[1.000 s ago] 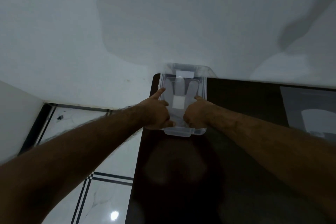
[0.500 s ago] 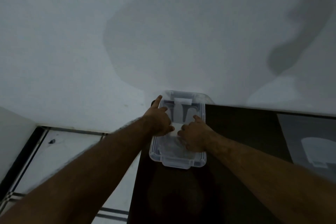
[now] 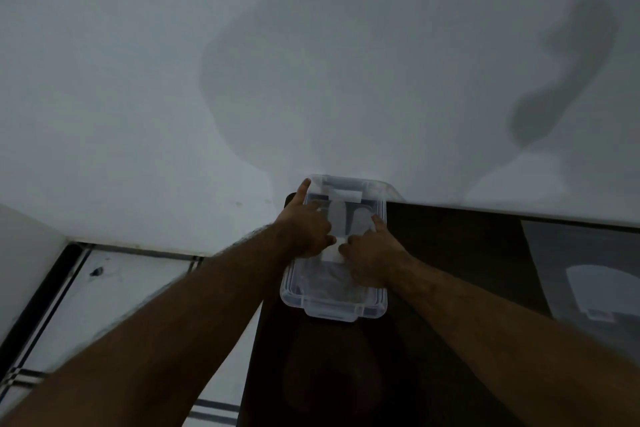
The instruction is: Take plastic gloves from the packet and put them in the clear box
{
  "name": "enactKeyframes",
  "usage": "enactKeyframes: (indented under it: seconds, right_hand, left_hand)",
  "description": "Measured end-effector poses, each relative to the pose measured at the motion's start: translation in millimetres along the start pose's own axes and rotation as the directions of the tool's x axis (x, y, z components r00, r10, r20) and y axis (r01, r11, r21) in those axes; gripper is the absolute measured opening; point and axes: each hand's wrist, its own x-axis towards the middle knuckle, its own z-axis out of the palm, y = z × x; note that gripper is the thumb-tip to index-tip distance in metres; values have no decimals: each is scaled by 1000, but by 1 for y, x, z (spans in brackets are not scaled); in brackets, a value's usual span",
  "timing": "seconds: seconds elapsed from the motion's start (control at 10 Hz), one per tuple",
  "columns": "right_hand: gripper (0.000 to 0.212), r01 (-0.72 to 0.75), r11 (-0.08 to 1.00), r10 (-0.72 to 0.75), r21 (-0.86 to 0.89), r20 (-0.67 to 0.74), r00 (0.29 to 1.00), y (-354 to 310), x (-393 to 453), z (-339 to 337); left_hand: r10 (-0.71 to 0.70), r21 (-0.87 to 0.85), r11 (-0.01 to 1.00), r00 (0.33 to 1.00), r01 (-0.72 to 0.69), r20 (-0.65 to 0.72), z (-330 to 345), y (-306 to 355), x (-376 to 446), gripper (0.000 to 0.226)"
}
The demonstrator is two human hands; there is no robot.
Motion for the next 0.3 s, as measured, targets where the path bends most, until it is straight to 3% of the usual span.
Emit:
enactKeyframes:
  seconds: [0.3]
  right_hand:
    - [33, -32, 999, 26, -42, -124, 992, 9, -47, -15]
  left_hand:
    - [-70, 74, 994, 990, 79, -119, -26, 18, -52, 44]
